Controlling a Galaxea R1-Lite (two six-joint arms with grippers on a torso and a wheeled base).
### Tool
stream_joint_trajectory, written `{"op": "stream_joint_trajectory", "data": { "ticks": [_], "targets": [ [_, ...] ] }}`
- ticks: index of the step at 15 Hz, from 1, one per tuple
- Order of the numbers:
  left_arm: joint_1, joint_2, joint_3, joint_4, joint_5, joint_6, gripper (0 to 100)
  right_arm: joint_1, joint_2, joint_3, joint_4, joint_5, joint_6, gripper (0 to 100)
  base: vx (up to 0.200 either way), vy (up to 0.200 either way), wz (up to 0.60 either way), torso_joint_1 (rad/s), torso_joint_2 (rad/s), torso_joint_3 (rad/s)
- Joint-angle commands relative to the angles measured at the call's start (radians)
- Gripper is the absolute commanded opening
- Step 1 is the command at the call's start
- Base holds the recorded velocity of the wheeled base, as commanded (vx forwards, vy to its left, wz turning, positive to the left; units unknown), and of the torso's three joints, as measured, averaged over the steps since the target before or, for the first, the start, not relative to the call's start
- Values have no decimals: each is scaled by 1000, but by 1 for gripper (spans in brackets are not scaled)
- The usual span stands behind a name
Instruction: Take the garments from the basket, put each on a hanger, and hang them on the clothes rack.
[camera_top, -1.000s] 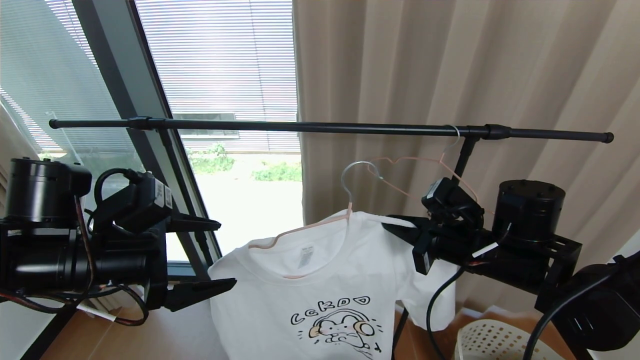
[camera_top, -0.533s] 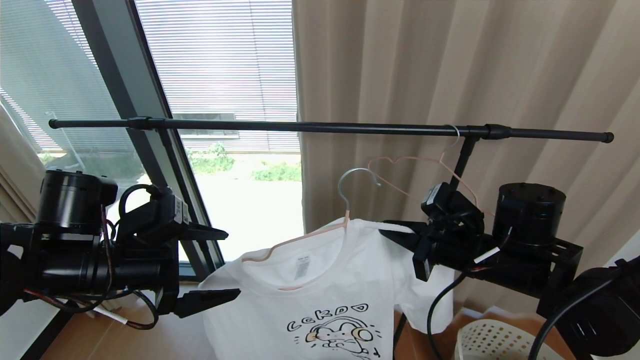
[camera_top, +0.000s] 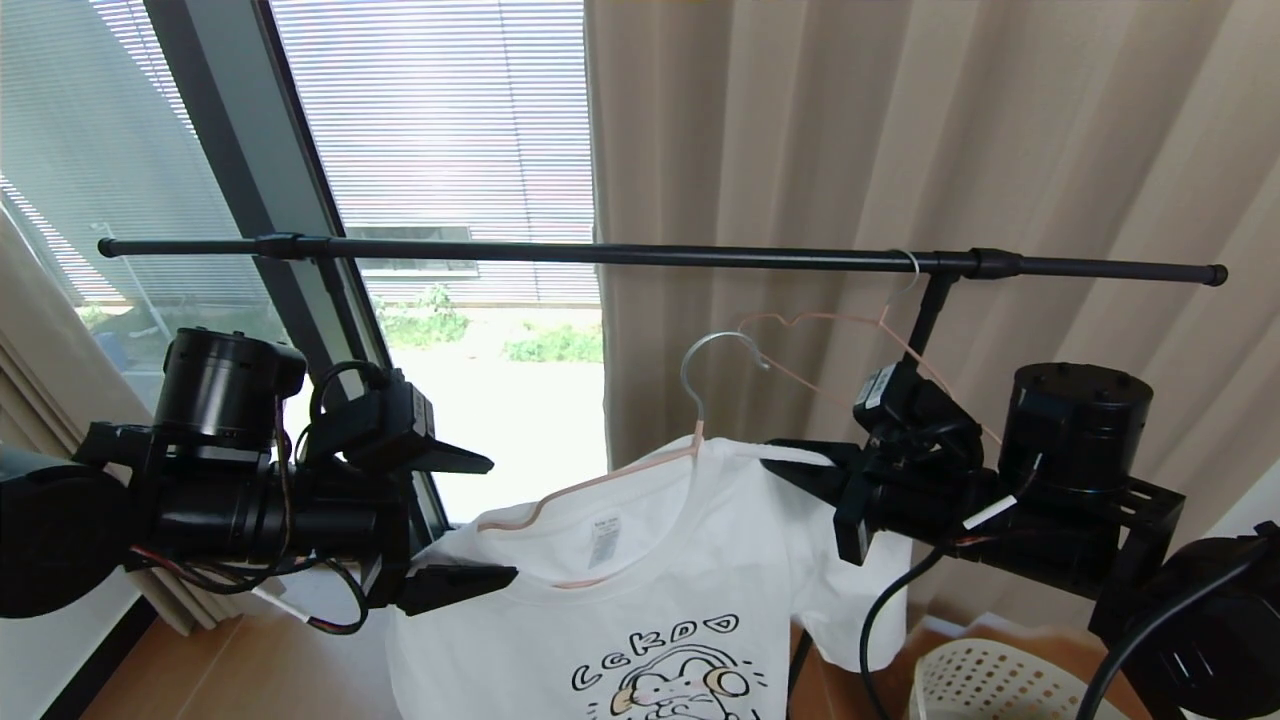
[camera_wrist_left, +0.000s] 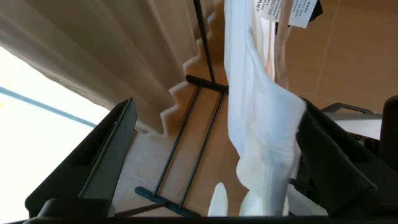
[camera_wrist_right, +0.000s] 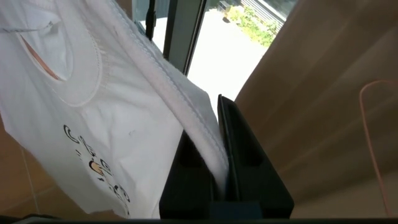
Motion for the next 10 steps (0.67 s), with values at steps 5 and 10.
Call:
{"op": "stream_joint_trajectory", "data": {
  "ticks": [5, 10],
  "targets": [
    [-13, -22, -27, 17, 19, -23, 100, -1, -9, 0, 0, -3, -2, 0, 0, 0, 0, 0, 0, 0],
    [25, -113, -32, 163, 103, -19, 100, -2, -12, -5, 0, -5, -2, 0, 0, 0, 0, 0, 0, 0]
  ]
}}
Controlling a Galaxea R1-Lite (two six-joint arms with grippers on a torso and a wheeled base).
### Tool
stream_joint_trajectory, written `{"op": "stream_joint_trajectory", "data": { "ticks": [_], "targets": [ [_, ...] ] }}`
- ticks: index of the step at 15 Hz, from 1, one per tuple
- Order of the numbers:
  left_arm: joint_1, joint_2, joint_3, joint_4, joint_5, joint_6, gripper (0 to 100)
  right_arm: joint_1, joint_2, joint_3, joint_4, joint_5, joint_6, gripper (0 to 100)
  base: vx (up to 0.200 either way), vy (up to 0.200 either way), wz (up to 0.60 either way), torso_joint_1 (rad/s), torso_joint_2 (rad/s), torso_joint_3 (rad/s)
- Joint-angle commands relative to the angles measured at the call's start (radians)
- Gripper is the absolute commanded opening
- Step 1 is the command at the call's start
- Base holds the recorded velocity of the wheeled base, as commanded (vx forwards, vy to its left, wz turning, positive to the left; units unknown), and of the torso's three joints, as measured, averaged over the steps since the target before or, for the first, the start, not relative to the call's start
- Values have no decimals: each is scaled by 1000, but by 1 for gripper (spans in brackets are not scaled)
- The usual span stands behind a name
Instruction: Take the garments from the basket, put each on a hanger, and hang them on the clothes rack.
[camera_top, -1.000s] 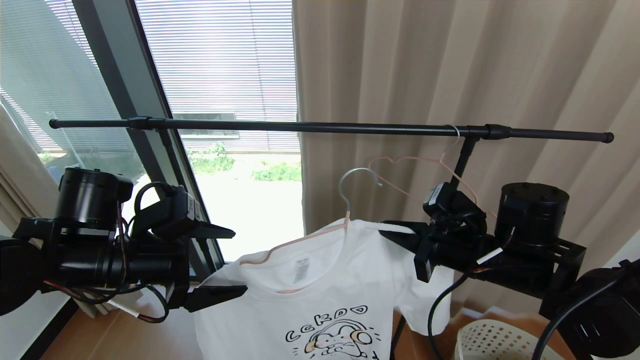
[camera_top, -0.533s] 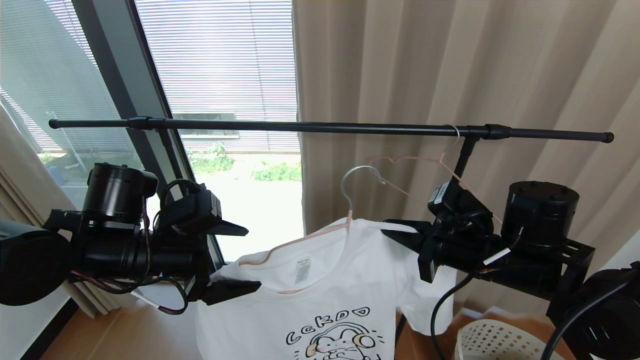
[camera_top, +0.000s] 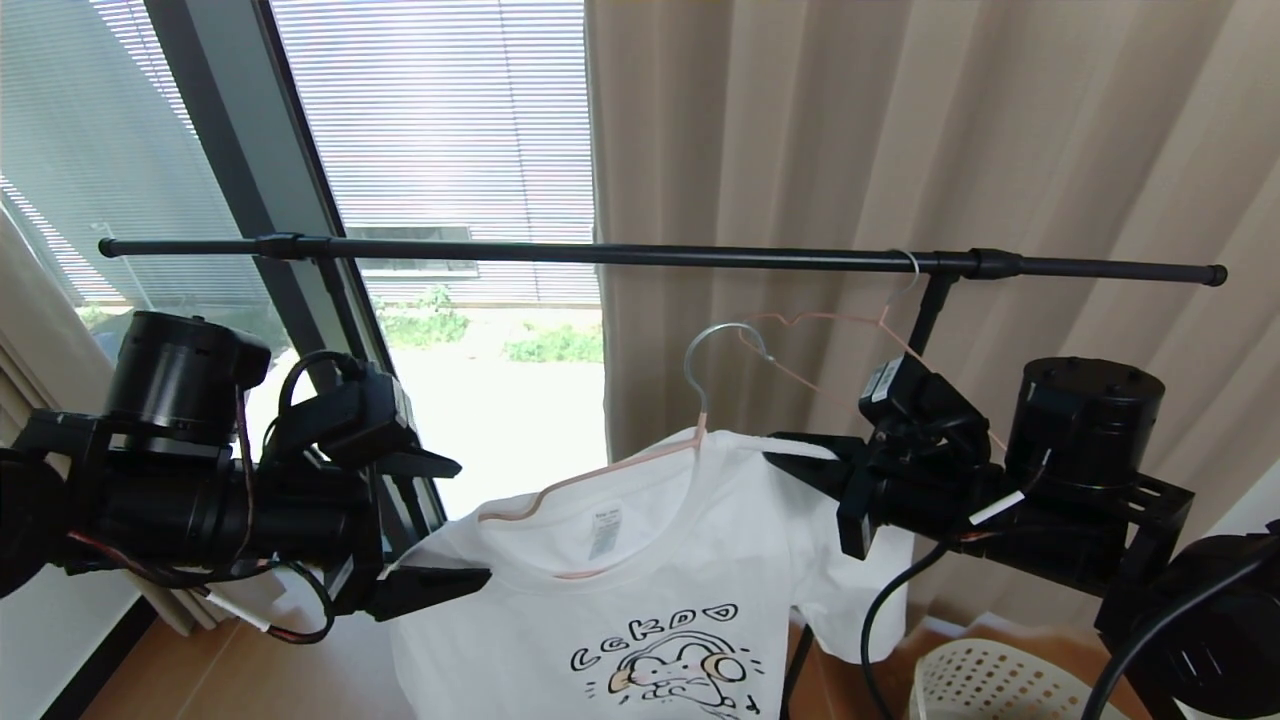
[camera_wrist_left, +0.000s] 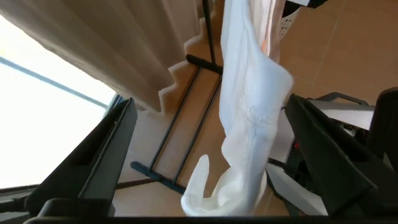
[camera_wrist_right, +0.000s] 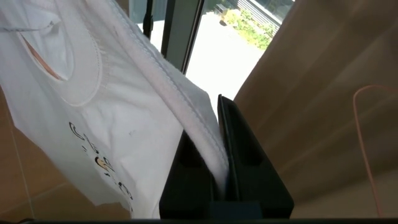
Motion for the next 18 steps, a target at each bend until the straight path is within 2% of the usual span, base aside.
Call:
{"op": "stream_joint_trajectory", "data": {
  "ticks": [1, 4, 7, 8, 11, 18],
  "targets": [
    [14, -27, 0, 2, 36, 1, 100, 1, -1, 2, 0, -1, -1, 0, 0, 0, 0, 0, 0, 0],
    [12, -5, -3, -1, 129, -2, 100, 1, -2, 3, 0, -1, -1, 0, 0, 0, 0, 0, 0, 0],
    [5, 10, -32, 1, 154, -8, 100, 1, -1, 5, -2, -1, -1, 0, 0, 0, 0, 0, 0, 0],
    [-9, 15, -49, 1, 168, -43, 100, 1, -1, 5, -2, -1, -1, 0, 0, 0, 0, 0, 0, 0],
    [-32, 25, -69, -1, 168, -94, 100, 1, 1, 6, 0, -1, -1, 0, 0, 0, 0, 0, 0, 0],
    [-80, 61, -104, -4, 164, -111, 100, 3, 1, 6, -2, 1, -2, 0, 0, 0, 0, 0, 0, 0]
  ]
}}
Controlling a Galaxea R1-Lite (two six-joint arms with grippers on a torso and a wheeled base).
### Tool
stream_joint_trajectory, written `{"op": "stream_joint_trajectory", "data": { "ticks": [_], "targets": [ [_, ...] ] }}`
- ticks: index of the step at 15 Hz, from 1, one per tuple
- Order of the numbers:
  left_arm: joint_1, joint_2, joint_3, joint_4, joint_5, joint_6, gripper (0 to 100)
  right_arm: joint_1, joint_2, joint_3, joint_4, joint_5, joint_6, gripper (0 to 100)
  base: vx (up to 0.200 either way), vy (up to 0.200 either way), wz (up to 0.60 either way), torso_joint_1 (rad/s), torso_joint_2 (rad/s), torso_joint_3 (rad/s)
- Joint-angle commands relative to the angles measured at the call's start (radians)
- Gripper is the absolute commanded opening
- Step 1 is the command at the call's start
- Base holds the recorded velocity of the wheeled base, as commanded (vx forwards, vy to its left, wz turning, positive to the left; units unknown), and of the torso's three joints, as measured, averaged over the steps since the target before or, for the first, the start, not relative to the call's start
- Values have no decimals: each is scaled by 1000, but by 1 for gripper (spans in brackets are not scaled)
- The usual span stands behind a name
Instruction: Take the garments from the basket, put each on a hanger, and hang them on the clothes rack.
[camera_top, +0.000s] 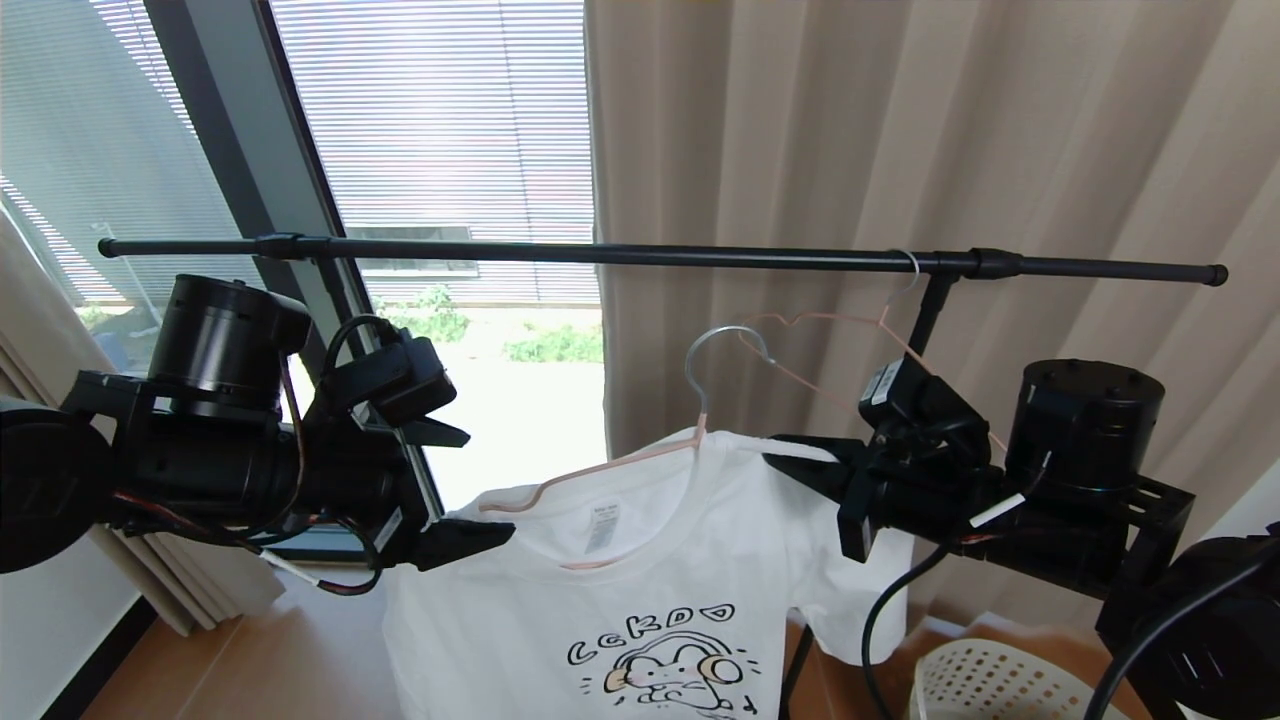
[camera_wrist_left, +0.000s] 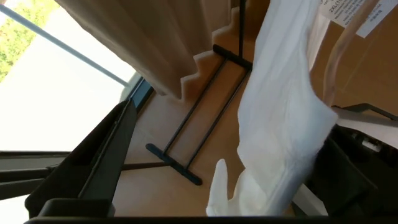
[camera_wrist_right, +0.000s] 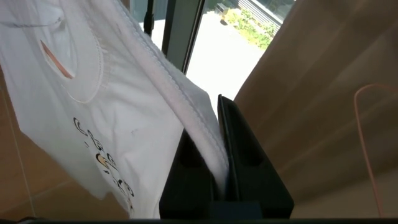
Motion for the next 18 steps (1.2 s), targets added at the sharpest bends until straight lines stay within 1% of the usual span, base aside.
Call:
{"op": "stream_joint_trajectory", "data": {
  "ticks": [1, 3, 5, 6, 7, 8, 10, 11, 13, 15, 18],
  "targets": [
    [-9, 10, -2, 1, -2, 1, 100, 1, 2, 0, -1, 1, 0, 0, 0, 0, 0, 0, 0, 0],
    [-9, -7, 7, 10, 1, 1, 100, -1, 2, -3, -1, 1, 0, 0, 0, 0, 0, 0, 0, 0],
    [2, -62, 51, 24, 15, 1, 100, -1, 6, -6, -1, 1, 0, 0, 0, 0, 0, 0, 0, 0],
    [13, -113, 100, 24, 67, -2, 100, -1, 9, -15, -1, -1, 0, 0, 0, 0, 0, 0, 0, 0],
    [22, -137, 130, 22, 87, -22, 100, -3, 9, -20, -1, -2, 1, 0, 0, 0, 0, 0, 0, 0],
    [24, -154, 143, 22, 90, -56, 100, -3, 9, -20, -1, -4, 1, 0, 0, 0, 0, 0, 0, 0],
    [37, -162, 146, 21, 113, -82, 100, -4, 5, -18, -1, -4, 1, 0, 0, 0, 0, 0, 0, 0],
    [39, -156, 143, 18, 139, -90, 100, -4, 3, -18, -1, -2, 1, 0, 0, 0, 0, 0, 0, 0],
    [33, -140, 139, 14, 190, -130, 100, -4, 3, -18, -1, -2, 1, 0, 0, 0, 0, 0, 0, 0],
    [27, -125, 126, 14, 202, -148, 100, -4, 2, -18, -1, -2, 1, 0, 0, 0, 0, 0, 0, 0],
    [-1, -93, 97, 14, 262, -222, 100, -4, 0, -15, -1, -1, 1, 0, 0, 0, 0, 0, 0, 0]
  ]
}}
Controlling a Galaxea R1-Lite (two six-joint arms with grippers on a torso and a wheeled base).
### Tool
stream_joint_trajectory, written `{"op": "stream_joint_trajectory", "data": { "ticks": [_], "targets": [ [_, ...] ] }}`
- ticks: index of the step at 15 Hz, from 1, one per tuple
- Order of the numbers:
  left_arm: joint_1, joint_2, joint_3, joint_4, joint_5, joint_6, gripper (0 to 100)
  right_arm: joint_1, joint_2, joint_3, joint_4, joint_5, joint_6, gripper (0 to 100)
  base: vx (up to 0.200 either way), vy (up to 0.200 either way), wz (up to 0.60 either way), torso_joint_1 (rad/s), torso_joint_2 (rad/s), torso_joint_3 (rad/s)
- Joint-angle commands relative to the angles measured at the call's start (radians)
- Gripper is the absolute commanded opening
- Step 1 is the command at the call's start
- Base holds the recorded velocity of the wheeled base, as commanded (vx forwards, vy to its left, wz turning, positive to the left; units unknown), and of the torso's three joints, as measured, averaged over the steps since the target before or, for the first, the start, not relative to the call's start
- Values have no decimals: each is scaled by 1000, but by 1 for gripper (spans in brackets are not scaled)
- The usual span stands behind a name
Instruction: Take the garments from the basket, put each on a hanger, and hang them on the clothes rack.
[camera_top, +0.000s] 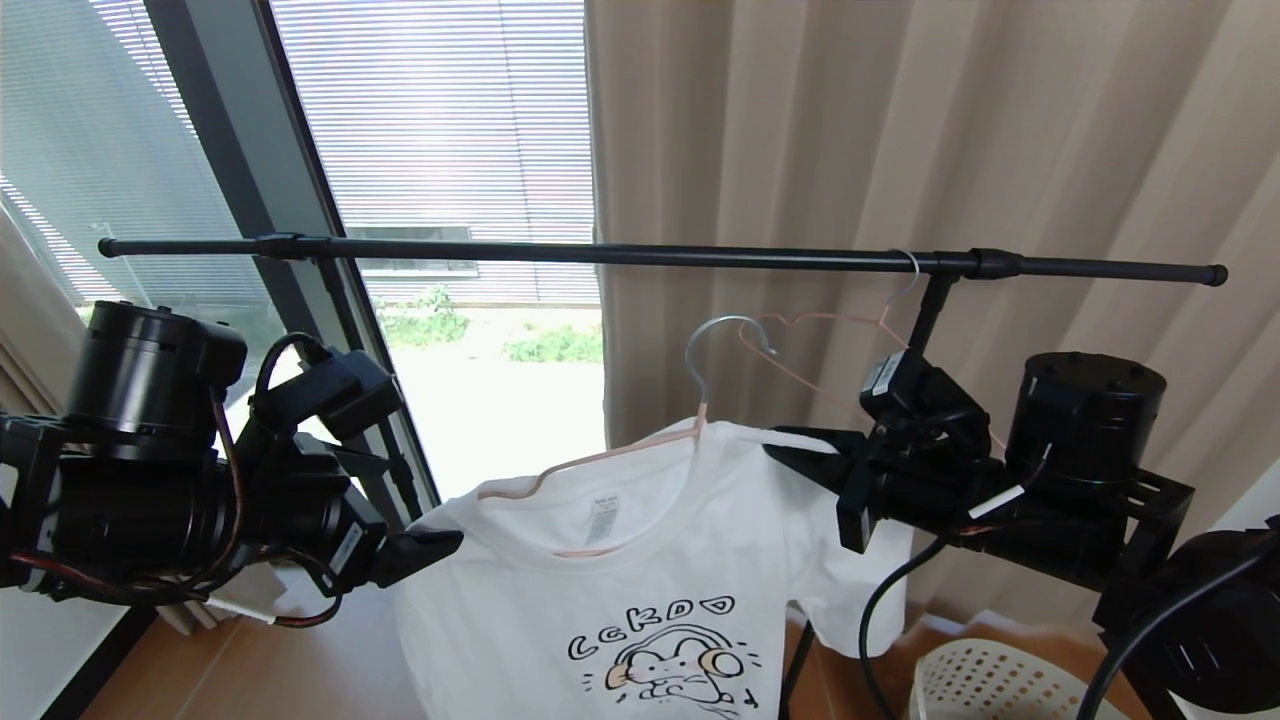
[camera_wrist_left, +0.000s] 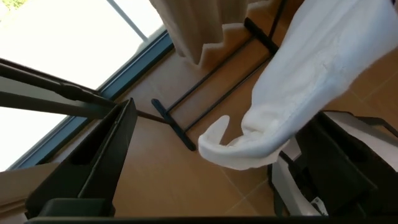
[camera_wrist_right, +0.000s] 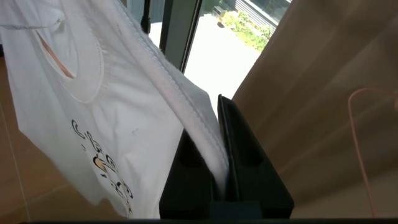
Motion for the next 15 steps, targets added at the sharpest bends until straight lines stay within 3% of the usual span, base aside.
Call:
{"op": "stream_joint_trajectory", "data": {
  "ticks": [1, 5, 8, 15],
  "targets": [
    [-24, 32, -25, 0, 6, -26, 100, 0, -2, 1, 0, 1, -1, 0, 0, 0, 0, 0, 0, 0],
    [-50, 64, -64, 0, 38, -35, 100, 0, -2, 5, 0, 3, -1, 0, 0, 0, 0, 0, 0, 0],
    [-68, 78, -88, -1, 42, -85, 100, 2, 7, 11, -40, 4, -1, 0, 0, 0, 0, 0, 0, 0],
    [-104, 103, -119, -17, 42, -91, 100, 2, 10, 21, -69, 3, -2, 0, 0, 0, 0, 0, 0, 0]
  ]
}}
